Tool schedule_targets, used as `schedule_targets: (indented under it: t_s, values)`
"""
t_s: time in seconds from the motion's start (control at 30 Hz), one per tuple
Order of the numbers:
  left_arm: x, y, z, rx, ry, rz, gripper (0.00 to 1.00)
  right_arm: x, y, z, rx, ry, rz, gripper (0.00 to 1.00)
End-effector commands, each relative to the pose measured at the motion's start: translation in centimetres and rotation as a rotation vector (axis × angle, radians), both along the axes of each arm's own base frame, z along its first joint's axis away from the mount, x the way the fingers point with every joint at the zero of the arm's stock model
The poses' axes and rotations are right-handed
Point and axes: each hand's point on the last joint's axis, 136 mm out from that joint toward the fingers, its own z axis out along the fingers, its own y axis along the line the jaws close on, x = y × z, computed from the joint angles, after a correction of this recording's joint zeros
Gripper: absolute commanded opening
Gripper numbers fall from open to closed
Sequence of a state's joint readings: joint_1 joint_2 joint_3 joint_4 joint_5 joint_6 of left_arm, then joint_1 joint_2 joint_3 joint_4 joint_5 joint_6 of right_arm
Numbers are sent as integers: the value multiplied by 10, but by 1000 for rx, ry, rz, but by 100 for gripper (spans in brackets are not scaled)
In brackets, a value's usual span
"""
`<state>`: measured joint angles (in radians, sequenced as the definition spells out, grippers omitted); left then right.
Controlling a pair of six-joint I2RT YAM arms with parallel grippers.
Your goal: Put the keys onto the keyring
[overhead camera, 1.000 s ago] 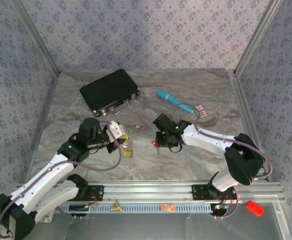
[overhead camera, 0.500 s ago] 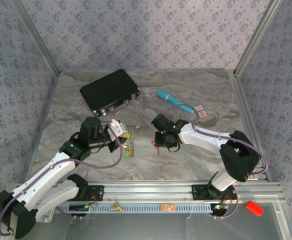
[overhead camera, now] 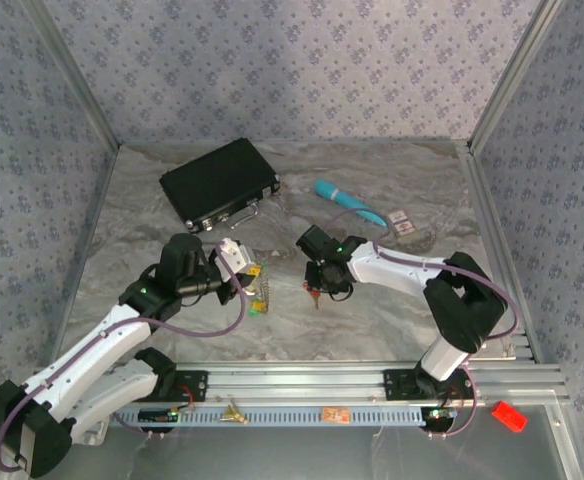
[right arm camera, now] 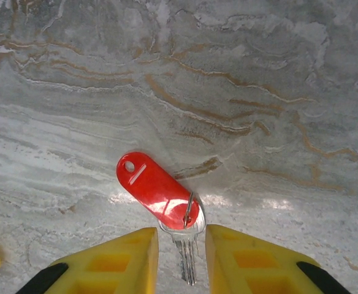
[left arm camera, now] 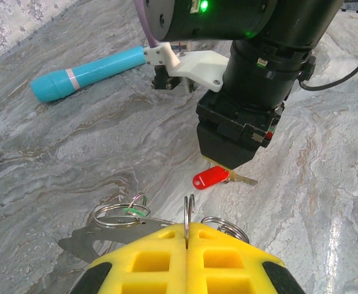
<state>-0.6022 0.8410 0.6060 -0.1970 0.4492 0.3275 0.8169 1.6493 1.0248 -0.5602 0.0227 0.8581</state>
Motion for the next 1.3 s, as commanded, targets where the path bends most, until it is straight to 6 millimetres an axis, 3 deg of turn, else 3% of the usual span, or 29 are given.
schedule_targets:
  t_s: [0.0, 1.27]
  values:
    - [-1, -8, 16, -48, -38, -34, 0, -1, -5, -1, -51, 24, -18, 26]
    - [-3, -8, 16, -39, -43, -40, 0, -1, -4, -15, -126, 58, -6, 11]
